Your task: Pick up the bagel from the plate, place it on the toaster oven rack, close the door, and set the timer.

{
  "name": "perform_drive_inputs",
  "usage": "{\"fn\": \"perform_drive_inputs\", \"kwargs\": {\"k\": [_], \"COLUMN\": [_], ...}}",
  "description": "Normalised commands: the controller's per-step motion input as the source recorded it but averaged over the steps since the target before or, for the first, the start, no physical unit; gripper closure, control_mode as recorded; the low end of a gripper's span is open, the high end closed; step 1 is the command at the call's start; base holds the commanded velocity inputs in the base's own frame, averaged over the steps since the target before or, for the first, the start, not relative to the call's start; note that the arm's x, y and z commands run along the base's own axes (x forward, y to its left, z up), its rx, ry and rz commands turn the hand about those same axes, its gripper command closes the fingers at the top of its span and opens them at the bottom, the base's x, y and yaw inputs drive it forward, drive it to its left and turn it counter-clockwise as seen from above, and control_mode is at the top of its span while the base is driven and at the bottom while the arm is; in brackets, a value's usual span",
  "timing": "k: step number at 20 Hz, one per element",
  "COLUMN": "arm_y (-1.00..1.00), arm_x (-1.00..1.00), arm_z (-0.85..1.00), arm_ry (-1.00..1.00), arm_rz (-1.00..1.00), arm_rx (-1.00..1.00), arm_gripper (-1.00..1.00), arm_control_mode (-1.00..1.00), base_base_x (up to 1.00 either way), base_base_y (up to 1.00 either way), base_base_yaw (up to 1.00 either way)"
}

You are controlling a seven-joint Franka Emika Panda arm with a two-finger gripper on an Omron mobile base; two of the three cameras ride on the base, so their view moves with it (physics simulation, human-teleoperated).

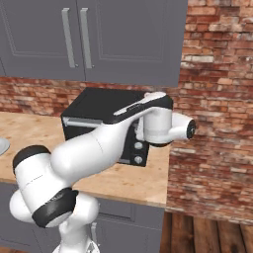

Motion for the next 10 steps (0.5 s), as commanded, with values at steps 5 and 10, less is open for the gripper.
{"fn": "perform_drive_inputs", "kwargs": {"k": [5, 10], "arm_y": [0.12, 0.08], "arm_x": [-0.28, 0.0], "arm_z": [-0.01, 0.0], "arm_ry": [-0.21, -0.1], "arm_rz": [-0.22, -0.19], "arm_rx": [-0.07, -0.12], "arm_gripper": [-1.0, -1.0], "arm_control_mode": [-1.0, -1.0], "base_base_x": [0.0, 0.0], "base_base_y": [0.0, 0.0], "base_base_yaw": [0.0, 0.0]}}
